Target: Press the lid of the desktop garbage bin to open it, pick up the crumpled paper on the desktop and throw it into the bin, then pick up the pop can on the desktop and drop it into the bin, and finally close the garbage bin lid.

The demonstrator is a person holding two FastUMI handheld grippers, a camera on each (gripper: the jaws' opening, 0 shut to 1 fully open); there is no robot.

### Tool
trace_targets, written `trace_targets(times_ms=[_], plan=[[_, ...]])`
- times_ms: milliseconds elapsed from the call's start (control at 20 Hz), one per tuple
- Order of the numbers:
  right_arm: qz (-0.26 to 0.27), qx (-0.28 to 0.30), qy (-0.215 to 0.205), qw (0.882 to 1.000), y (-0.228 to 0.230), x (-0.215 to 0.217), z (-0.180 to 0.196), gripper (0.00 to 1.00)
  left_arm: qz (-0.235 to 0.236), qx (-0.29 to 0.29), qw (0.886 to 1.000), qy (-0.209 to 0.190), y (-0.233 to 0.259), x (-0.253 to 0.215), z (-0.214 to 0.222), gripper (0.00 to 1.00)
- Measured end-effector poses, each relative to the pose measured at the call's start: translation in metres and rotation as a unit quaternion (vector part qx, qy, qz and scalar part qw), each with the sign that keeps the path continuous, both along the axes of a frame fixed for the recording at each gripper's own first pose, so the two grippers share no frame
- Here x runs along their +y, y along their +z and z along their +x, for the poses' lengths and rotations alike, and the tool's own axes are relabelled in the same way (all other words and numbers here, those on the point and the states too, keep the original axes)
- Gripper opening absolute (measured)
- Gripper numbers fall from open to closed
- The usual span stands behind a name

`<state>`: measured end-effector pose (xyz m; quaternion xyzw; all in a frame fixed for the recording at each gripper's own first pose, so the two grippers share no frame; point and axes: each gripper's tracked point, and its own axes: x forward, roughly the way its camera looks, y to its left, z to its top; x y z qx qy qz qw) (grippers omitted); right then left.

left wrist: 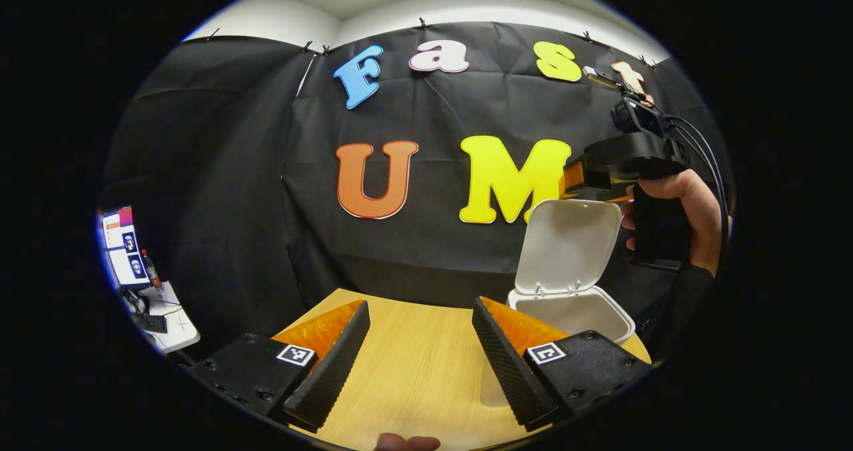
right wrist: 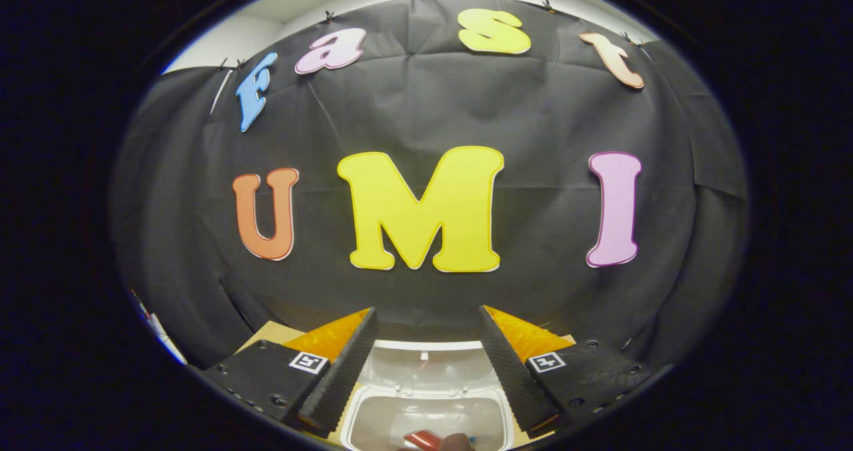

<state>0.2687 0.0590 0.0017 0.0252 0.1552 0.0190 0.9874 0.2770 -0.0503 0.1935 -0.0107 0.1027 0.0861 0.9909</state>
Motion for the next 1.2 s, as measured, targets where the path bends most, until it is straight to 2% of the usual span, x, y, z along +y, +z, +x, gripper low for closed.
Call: trace_targets(times_ms=[200,450,850,1200], plan=[[0.000,0.006,-0.002,1.000,-0.003,-0.004,-0.012,0.94,0.000,-0.005,1.000,-0.004,0.003,-0.001,-0.005,0.99],[0.000,0.017,-0.003,1.000,-0.017,-0.007,-0.049,0.94,0.003,-0.015,1.000,-0.014,0.010,-0.004,-0.020,0.99],[-0.011,0.082,-0.006,0.997,-0.095,-0.015,-0.121,0.94,0.008,-0.022,0.999,-0.034,0.019,-0.013,-0.041,0.99],[-0.014,0.121,-0.005,0.993,-0.153,-0.016,-0.142,0.94,0.016,-0.022,0.999,-0.044,0.018,-0.013,-0.057,0.99]])
